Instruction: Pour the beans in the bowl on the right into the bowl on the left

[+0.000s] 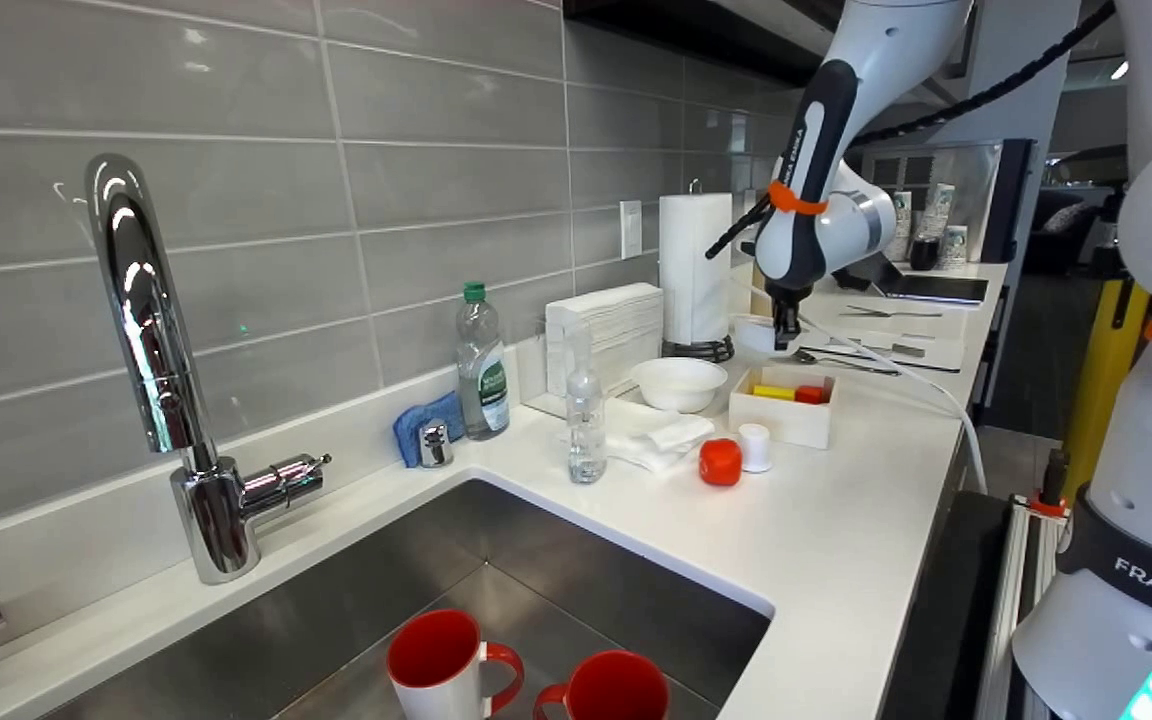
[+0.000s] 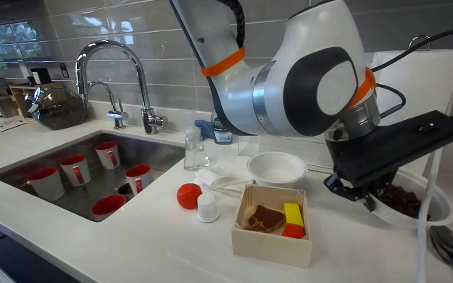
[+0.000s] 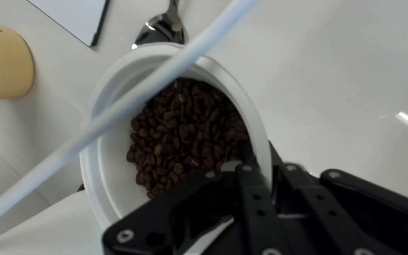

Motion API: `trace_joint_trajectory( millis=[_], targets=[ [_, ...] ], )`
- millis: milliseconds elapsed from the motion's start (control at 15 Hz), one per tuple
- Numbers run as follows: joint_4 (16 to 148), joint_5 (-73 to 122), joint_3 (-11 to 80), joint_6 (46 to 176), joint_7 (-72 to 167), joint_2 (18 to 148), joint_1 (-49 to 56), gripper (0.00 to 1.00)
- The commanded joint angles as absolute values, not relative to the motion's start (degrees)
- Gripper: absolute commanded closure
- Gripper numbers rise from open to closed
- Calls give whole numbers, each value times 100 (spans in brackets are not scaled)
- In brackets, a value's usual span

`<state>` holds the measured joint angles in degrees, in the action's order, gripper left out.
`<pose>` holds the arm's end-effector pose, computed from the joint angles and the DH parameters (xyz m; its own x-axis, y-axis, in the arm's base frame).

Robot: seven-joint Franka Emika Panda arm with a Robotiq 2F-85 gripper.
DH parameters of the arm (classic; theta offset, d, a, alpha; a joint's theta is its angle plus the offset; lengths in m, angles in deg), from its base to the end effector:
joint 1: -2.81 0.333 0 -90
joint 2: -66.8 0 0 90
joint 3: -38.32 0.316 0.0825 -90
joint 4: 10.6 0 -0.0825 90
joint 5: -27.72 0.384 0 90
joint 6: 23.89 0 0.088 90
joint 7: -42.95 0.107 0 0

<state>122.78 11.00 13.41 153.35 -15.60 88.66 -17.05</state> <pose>0.4078 -0.3722 0.2291 0.8368 0.5440 -0.0615 0.5138 -0.7416 0.4313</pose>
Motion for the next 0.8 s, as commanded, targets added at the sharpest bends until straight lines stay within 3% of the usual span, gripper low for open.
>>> trace_joint_trajectory(
  millis=[0,733],
  targets=[
    [12482,475,-116,15226,-1015,8669,-386,100],
    [13550,-991,-2878,13766,-329,7029,2960,100]
  ],
)
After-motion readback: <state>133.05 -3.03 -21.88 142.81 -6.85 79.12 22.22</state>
